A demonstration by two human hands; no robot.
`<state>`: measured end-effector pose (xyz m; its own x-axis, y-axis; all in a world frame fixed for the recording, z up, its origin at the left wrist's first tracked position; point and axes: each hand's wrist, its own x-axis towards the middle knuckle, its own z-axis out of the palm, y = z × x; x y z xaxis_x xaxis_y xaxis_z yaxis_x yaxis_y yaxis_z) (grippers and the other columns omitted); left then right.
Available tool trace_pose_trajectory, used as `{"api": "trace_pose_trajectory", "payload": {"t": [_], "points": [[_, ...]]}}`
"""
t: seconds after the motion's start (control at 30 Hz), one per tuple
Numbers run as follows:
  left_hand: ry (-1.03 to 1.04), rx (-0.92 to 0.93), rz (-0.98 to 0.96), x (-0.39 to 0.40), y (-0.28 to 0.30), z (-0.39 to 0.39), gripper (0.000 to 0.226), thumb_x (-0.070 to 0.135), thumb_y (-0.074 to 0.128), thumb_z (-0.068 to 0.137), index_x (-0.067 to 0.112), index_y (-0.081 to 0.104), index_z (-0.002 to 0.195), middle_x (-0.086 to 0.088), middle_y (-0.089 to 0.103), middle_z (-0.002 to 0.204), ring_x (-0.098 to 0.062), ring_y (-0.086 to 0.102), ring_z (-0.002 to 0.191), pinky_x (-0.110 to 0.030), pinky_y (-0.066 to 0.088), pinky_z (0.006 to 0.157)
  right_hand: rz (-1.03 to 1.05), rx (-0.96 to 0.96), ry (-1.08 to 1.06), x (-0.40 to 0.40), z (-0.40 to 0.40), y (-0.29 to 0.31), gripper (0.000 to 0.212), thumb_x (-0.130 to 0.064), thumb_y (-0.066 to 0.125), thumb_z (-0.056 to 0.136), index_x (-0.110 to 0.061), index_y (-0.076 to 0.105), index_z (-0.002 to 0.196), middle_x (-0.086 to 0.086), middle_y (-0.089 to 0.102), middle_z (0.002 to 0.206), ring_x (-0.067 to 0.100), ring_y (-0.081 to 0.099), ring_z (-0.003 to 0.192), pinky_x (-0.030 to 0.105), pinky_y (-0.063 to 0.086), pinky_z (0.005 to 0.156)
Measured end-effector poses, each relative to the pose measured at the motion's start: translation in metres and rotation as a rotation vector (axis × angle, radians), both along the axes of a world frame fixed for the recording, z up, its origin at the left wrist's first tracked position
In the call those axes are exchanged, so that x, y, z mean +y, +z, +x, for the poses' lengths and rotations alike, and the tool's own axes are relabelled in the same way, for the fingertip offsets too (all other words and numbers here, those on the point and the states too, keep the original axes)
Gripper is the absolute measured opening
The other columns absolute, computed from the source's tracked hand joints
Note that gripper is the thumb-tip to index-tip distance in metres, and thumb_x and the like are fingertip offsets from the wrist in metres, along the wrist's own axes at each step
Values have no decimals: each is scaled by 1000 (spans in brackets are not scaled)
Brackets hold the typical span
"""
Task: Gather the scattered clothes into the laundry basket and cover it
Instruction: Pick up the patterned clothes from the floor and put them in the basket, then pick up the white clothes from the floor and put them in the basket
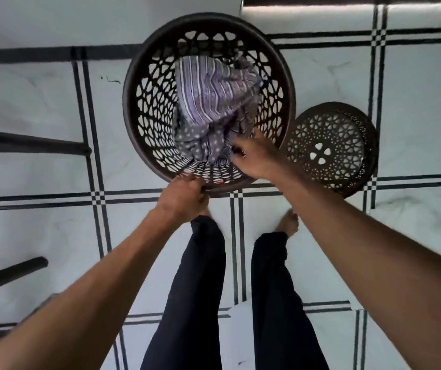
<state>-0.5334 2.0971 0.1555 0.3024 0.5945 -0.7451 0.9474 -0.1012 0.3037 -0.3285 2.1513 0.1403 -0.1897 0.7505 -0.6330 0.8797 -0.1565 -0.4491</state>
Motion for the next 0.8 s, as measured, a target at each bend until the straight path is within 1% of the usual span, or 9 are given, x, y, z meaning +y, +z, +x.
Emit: {"api": "trace_pose_trajectory", "payload": {"t": [0.07,0.13,0.27,0.33,0.43,0.53,0.6,0.73,0.8], "points": [[27,-11,-19,-3,3,4,42,33,57,91,18,61,131,-9,63,131,-32,58,123,-43,50,99,-108,-73,183,-33,5,-10,18,-17,57,95,-22,71,104,13,59,116,32,54,123,49,44,108],[38,-36,8,-6,2,7,41,30,59,93,21,61,133,-8,64,131,-31,60,122,-43,52,96,16,44,115,-64,10,-10,21,-7,56,92,-17,72,103,4,66,106,23,56,114,40,46,99],[49,-153,142,-10,1,12,33,20,61,93,20,69,126,-5,70,121,-28,67,110,-42,56,88,294,150,-264,-118,25,16,16,-5,58,90,-12,71,98,1,69,98,20,57,96,34,48,82],[-3,-202,172,-12,4,24,29,16,62,93,20,72,120,-3,72,118,-27,70,104,-42,57,85,256,137,-491,-146,40,20,16,-7,58,89,-16,70,95,-4,71,97,13,60,94,31,50,85],[-85,-256,171,-18,14,67,22,11,67,89,21,75,107,-1,76,106,-24,73,91,-37,58,77,96,89,-860,-188,76,13,17,-20,56,87,-31,67,92,-13,73,96,9,66,91,39,52,95],[-198,-267,127,-31,26,124,21,7,68,84,23,75,96,1,75,97,-24,73,84,-31,53,74,-15,111,-1301,-227,118,16,14,-16,60,89,-24,71,88,0,75,99,14,69,88,33,55,89],[-299,-278,63,-50,33,174,18,11,67,83,24,74,94,3,75,98,-25,74,84,-32,54,76,-21,129,-1548,-261,152,27,13,-16,62,90,-19,74,87,1,76,96,16,70,89,28,55,82],[-533,-315,-105,-89,38,278,19,22,59,80,26,72,93,7,73,92,-17,71,79,-32,56,76,62,102,-1663,-343,213,39,12,-14,63,93,-14,74,92,-2,77,92,11,69,83,8,46,70],[-638,-293,-176,-108,44,331,13,18,65,84,27,71,91,9,72,88,-13,69,79,-31,54,76,28,52,-1738,-384,244,36,13,-17,62,95,-12,74,94,1,77,95,11,68,83,8,43,67]]}}
